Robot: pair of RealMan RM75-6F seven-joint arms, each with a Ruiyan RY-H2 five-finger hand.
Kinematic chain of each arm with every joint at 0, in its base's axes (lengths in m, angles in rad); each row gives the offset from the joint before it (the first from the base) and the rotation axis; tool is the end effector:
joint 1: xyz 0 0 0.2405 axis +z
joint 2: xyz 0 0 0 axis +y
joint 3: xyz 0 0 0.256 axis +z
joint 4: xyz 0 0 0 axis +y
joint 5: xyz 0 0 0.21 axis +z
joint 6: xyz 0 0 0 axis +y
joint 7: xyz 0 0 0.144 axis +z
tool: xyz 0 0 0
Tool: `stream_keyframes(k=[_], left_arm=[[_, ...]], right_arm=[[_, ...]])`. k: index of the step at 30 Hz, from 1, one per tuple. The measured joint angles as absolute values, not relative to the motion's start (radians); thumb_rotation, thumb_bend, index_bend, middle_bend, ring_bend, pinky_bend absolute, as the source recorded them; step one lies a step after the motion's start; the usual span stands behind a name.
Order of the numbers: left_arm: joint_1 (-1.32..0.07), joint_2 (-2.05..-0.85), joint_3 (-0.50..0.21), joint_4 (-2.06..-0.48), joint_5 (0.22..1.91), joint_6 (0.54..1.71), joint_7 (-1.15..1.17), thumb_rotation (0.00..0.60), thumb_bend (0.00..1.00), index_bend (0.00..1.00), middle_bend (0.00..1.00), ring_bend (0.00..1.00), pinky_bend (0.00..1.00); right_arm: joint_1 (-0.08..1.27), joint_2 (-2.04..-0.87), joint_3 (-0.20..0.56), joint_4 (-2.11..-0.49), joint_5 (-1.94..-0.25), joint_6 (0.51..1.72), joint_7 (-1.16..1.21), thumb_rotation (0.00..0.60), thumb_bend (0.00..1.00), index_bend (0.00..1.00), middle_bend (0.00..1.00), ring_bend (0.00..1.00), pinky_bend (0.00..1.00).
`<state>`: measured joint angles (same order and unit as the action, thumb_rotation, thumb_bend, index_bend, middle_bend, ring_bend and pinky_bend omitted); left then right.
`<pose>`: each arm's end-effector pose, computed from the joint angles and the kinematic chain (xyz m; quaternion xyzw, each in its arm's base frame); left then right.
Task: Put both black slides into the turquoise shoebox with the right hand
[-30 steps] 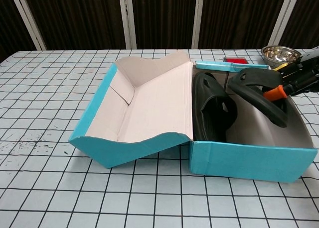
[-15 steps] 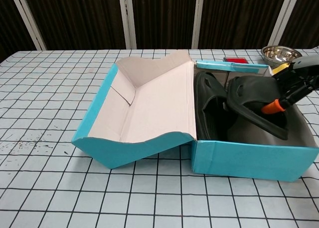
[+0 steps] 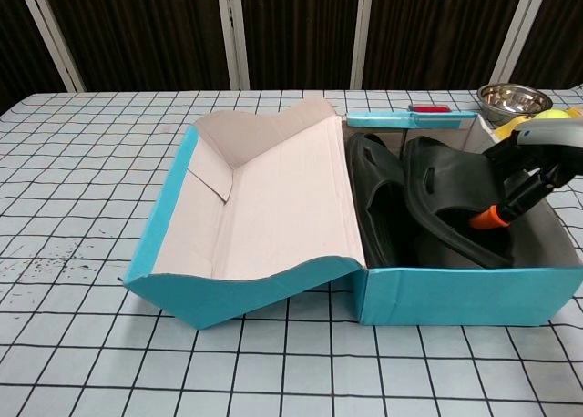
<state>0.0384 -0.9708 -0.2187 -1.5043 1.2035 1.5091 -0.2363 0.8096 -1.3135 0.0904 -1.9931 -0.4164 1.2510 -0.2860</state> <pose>-0.3744 0.1633 0.2732 -0.4220 -0.3893 -0.3830 0.7237 -0.1674 -0.2927 0.0393 0.5551 -0.6326 0.3028 0.4472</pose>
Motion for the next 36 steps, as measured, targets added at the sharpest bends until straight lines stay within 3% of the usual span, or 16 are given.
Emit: stream_keyframes(k=[21,30,36], left_arm=[[0.040,-0.969,-0.217,-1.511,1.209,1.516,-0.231,0.600,0.81,0.22,0.09,0.06,0.14],[0.041,-0.969,-0.218,-1.511,1.209,1.517,-0.233,0.600,0.81,0.22,0.09,0.06,0.14],[0.040,-0.969,-0.217,-1.510,1.210,1.515,-0.233,0.600,0.81,0.23,0.09,0.06,0.14]], right_arm=[[0.785,-1.357,0.094,-1.882,-0.414,1.219,-0.447,0.600,0.60,0.53,0.53,0.18,0.00],[0.795,-1.383,0.077,-1.870,-0.411,1.271,-0.590,0.600,0.60,0.53,0.54,0.19,0.00],[0.797,-1.421,0.109,-1.885,-0.362,1.350,-0.645,0.600,0.60,0.55,0.56,0.20,0.00]])
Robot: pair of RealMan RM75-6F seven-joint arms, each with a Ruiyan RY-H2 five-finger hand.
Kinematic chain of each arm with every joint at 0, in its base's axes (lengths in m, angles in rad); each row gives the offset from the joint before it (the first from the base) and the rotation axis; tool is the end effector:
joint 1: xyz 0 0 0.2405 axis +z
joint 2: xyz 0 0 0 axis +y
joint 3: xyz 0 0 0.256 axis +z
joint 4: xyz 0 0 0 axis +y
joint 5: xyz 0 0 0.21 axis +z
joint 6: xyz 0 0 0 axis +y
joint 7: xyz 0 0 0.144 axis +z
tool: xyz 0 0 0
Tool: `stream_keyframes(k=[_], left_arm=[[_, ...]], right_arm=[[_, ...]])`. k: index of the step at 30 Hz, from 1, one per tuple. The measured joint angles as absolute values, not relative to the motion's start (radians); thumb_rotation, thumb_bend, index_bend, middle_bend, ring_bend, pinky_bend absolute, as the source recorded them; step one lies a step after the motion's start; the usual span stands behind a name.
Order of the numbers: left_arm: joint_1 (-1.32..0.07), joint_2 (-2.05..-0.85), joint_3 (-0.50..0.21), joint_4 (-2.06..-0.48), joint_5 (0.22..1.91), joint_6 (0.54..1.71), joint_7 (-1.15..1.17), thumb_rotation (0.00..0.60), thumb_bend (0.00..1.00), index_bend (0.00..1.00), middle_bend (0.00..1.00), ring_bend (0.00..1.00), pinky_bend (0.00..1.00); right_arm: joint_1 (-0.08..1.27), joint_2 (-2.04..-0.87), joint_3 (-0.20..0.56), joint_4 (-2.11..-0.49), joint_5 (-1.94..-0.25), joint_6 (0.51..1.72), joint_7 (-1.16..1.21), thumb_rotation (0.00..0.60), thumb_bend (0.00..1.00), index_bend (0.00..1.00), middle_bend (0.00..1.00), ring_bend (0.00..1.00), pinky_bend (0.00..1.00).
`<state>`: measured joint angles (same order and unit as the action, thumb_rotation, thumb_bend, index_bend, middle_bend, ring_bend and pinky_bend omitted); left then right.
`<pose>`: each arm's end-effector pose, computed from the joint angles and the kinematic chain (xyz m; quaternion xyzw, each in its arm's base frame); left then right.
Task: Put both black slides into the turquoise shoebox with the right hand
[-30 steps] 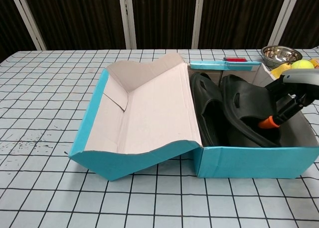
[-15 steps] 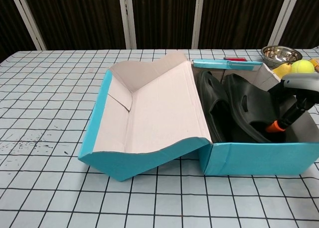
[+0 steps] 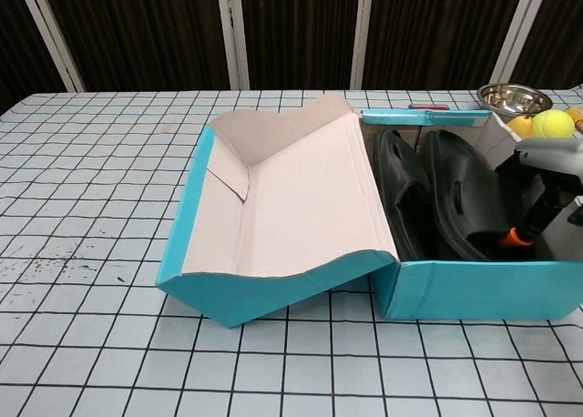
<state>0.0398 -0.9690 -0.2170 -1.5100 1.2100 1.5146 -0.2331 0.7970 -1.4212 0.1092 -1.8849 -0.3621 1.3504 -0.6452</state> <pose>-0.3727 0.1629 0.2727 -0.4244 -0.3878 -0.3839 0.7226 -0.1827 -0.2999 0.0259 0.6135 -0.5349 0.2136 0.5403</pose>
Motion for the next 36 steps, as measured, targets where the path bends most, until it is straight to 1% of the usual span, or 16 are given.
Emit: stream_keyframes(k=[4,10,17,29,31,33,36], left_arm=[[0.041,-0.969,-0.218,-1.511,1.210,1.517,-0.235,0.600,0.81,0.23,0.09,0.06,0.14],[0.043,-0.967,-0.219,-1.509,1.208,1.517,-0.241,0.600,0.81,0.23,0.09,0.06,0.14],[0.042,-0.967,-0.219,-1.507,1.208,1.516,-0.243,0.600,0.81,0.23,0.09,0.06,0.14],[0.042,-0.968,-0.219,-1.509,1.207,1.516,-0.239,0.600,0.81,0.23,0.09,0.06,0.14],[0.042,-0.968,-0.219,-1.509,1.208,1.517,-0.239,0.600,0.81,0.23,0.09,0.06,0.14],[0.042,-0.968,-0.219,-1.509,1.208,1.516,-0.240,0.600,0.81,0.23,0.09,0.06,0.14],[0.043,-0.967,-0.219,-1.509,1.208,1.517,-0.241,0.600,0.81,0.23,0.09,0.06,0.14]], right_arm=[[0.801,-1.452,0.152,-1.893,-0.307,1.385,-0.680,0.600,0.60,0.55,0.56,0.20,0.00],[0.802,-1.478,0.179,-1.895,-0.280,1.396,-0.710,0.600,0.60,0.55,0.56,0.20,0.00],[0.786,-1.486,0.184,-1.886,-0.294,1.360,-0.693,0.600,0.60,0.55,0.56,0.20,0.00],[0.769,-1.487,0.191,-1.883,-0.316,1.351,-0.712,0.600,0.59,0.54,0.55,0.20,0.00],[0.768,-1.482,0.191,-1.889,-0.314,1.343,-0.718,0.600,0.54,0.49,0.50,0.17,0.00],[0.769,-1.475,0.191,-1.896,-0.309,1.331,-0.724,0.600,0.42,0.38,0.38,0.13,0.00],[0.772,-1.459,0.191,-1.910,-0.294,1.303,-0.737,0.600,0.28,0.24,0.25,0.08,0.00]])
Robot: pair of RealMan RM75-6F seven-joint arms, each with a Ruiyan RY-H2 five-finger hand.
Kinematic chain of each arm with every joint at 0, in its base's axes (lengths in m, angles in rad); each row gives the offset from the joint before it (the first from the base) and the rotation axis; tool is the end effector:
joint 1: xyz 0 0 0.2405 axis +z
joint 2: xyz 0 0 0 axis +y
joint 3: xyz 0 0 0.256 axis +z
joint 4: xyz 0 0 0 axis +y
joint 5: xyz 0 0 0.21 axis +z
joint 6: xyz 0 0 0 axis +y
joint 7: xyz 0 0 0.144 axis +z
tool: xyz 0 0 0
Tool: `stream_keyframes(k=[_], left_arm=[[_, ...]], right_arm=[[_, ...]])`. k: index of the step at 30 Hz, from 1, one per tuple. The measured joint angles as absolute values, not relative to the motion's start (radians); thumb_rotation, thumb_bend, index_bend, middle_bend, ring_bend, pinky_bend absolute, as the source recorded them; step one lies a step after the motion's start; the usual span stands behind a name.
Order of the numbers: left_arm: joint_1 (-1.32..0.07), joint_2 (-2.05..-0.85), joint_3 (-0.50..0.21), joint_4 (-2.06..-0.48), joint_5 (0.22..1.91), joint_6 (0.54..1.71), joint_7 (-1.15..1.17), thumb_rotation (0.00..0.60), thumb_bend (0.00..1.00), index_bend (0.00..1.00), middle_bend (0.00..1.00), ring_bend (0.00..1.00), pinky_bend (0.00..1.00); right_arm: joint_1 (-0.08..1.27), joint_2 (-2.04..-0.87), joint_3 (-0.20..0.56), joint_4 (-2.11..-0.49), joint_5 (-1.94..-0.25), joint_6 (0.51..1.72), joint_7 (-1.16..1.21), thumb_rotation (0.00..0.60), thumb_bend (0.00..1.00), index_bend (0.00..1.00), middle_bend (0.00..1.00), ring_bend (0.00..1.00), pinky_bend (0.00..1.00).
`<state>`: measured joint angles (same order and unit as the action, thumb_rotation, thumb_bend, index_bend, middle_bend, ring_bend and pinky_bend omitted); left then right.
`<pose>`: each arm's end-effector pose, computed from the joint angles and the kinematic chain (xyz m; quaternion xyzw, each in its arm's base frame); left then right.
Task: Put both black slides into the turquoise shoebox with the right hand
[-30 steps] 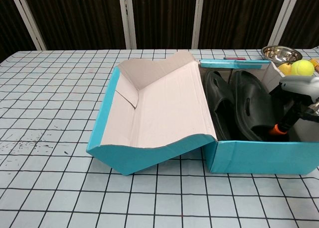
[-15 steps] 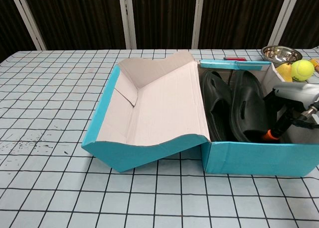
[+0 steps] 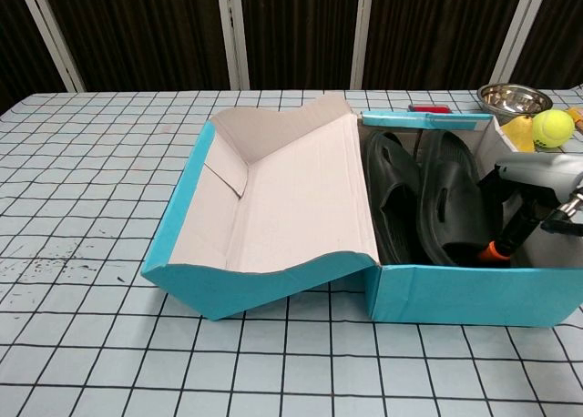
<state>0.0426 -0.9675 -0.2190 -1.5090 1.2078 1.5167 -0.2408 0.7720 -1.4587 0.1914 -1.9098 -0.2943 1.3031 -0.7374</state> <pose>-0.3732 0.1620 0.2741 -0.4213 -0.3880 -0.3861 0.7231 -0.1696 -0.2941 0.0102 0.6201 -0.5627 0.1960 0.5103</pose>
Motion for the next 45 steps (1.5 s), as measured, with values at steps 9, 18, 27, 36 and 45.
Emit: stream_keyframes(k=[9,18,27,36,45], left_arm=[[0.042,-0.967,-0.219,-1.508,1.207,1.515,-0.245,0.600,0.81,0.23,0.09,0.06,0.14],[0.044,-0.966,-0.220,-1.507,1.207,1.515,-0.251,0.600,0.81,0.23,0.09,0.06,0.14],[0.043,-0.966,-0.218,-1.509,1.209,1.512,-0.250,0.600,0.81,0.23,0.09,0.06,0.14],[0.043,-0.964,-0.217,-1.515,1.210,1.512,-0.247,0.600,0.81,0.23,0.09,0.06,0.14],[0.044,-0.961,-0.217,-1.515,1.211,1.511,-0.253,0.600,0.81,0.23,0.09,0.06,0.14]], right_arm=[[0.790,-1.408,0.204,-1.957,-0.257,1.249,-0.756,0.600,0.08,0.04,0.09,0.03,0.00],[0.804,-1.380,0.218,-1.987,-0.240,1.259,-0.757,0.600,0.07,0.00,0.05,0.02,0.00],[0.823,-1.334,0.220,-2.021,-0.187,1.243,-0.775,0.600,0.07,0.00,0.02,0.02,0.00],[0.847,-1.277,0.233,-2.064,-0.163,1.221,-0.772,0.600,0.07,0.00,0.01,0.02,0.00],[0.877,-1.214,0.241,-2.116,-0.105,1.216,-0.785,0.600,0.07,0.00,0.01,0.02,0.00]])
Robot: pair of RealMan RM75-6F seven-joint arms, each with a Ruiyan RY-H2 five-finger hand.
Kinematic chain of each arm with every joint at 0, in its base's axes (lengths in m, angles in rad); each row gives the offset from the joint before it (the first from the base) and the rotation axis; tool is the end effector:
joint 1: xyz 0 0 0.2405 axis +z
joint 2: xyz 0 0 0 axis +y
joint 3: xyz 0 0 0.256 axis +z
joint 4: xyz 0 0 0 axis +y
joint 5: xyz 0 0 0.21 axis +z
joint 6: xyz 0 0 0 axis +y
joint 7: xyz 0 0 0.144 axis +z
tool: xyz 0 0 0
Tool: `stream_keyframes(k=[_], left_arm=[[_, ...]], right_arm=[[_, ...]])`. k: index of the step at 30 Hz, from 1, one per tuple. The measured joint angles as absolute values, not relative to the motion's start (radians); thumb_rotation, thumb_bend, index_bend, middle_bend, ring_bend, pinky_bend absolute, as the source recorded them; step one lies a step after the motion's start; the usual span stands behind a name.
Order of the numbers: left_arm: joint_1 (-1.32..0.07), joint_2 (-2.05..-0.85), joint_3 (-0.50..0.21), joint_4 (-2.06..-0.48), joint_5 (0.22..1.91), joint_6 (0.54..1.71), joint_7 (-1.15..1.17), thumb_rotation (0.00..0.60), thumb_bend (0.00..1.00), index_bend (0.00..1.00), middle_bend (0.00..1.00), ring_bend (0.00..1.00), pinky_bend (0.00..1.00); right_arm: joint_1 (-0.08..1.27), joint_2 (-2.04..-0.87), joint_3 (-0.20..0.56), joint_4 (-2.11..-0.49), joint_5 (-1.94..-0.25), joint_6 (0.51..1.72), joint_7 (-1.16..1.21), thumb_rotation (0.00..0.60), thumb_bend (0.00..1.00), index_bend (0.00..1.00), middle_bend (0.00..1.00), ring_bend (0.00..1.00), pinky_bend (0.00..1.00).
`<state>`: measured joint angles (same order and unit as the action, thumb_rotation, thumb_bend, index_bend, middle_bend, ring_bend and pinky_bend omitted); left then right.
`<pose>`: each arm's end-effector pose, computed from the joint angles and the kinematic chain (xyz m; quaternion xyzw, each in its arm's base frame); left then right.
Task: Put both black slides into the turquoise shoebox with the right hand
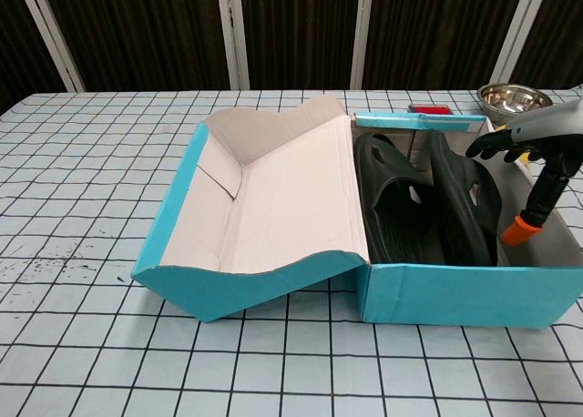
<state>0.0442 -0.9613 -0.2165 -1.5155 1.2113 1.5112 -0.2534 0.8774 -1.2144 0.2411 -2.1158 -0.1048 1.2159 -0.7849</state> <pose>-0.3726 0.1614 0.2740 -0.4215 -0.3935 -0.3885 0.7188 -0.1397 -0.2986 0.0603 0.6479 -0.5629 0.1747 0.4826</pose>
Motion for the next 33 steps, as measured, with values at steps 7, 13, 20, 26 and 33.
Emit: stream_keyframes(k=[7,13,20,26,33], left_arm=[[0.046,-0.959,-0.217,-1.517,1.210,1.512,-0.258,0.600,0.81,0.23,0.09,0.06,0.14],[0.050,-0.955,-0.216,-1.525,1.215,1.519,-0.264,0.600,0.81,0.23,0.09,0.06,0.14],[0.052,-0.954,-0.216,-1.524,1.212,1.519,-0.268,0.600,0.81,0.23,0.09,0.06,0.14],[0.051,-0.954,-0.216,-1.522,1.213,1.518,-0.267,0.600,0.81,0.23,0.09,0.06,0.14],[0.052,-0.955,-0.219,-1.518,1.207,1.517,-0.270,0.600,0.81,0.23,0.09,0.06,0.14]], right_arm=[[0.899,-1.149,0.243,-2.170,-0.073,1.221,-0.793,0.600,0.07,0.00,0.01,0.02,0.00],[0.892,-1.114,0.264,-2.219,-0.108,1.269,-0.747,0.600,0.28,0.17,0.23,0.10,0.00],[0.853,-1.187,0.289,-2.246,-0.310,1.415,-0.608,0.600,0.50,0.57,0.56,0.27,0.00],[0.841,-1.274,0.297,-2.231,-0.373,1.461,-0.571,0.600,0.51,0.59,0.57,0.33,0.00],[0.842,-1.339,0.295,-2.150,-0.372,1.451,-0.567,0.600,0.51,0.59,0.57,0.44,0.00]])
